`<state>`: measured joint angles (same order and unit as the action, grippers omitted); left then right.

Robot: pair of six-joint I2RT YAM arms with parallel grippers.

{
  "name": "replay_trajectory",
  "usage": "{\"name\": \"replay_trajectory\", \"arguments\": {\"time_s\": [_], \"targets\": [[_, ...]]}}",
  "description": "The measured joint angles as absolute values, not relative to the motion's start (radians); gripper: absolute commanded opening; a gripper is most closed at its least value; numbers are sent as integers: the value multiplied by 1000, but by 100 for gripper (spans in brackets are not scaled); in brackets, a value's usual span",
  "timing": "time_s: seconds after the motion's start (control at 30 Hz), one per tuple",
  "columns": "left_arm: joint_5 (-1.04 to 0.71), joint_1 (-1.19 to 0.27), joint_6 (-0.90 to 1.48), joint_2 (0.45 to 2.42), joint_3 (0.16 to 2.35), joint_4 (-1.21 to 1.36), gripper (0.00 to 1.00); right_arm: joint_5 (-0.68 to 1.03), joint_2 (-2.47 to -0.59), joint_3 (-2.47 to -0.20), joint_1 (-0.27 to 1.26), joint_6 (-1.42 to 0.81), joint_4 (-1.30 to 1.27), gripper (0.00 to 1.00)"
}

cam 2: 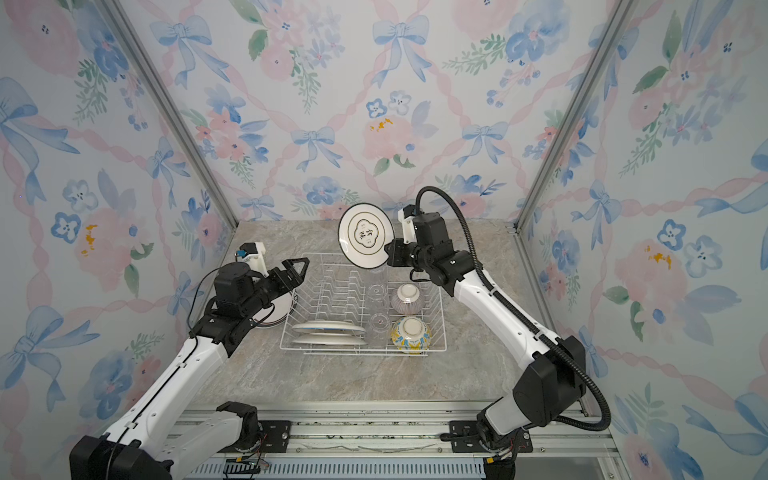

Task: Unload the mixed dishes from the dish rack
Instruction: 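Lift the green-rimmed white plate with the right gripper while the left gripper rises, then grasp the plate rim with the left gripper and release it from the right gripper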

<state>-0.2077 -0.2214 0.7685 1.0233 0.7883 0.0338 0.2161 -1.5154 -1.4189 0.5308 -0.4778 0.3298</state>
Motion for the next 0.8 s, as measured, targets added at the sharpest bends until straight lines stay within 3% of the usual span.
{"name": "replay_trajectory", "arguments": {"time_s": [0.5, 0.8], "targets": [[-229, -336, 798, 1244, 898, 194, 97, 406, -1490, -1332, 530, -704, 212, 0], [-286, -347, 850, 1289, 908, 289, 67, 445, -1464, -1318, 530, -734, 178, 0]]}}
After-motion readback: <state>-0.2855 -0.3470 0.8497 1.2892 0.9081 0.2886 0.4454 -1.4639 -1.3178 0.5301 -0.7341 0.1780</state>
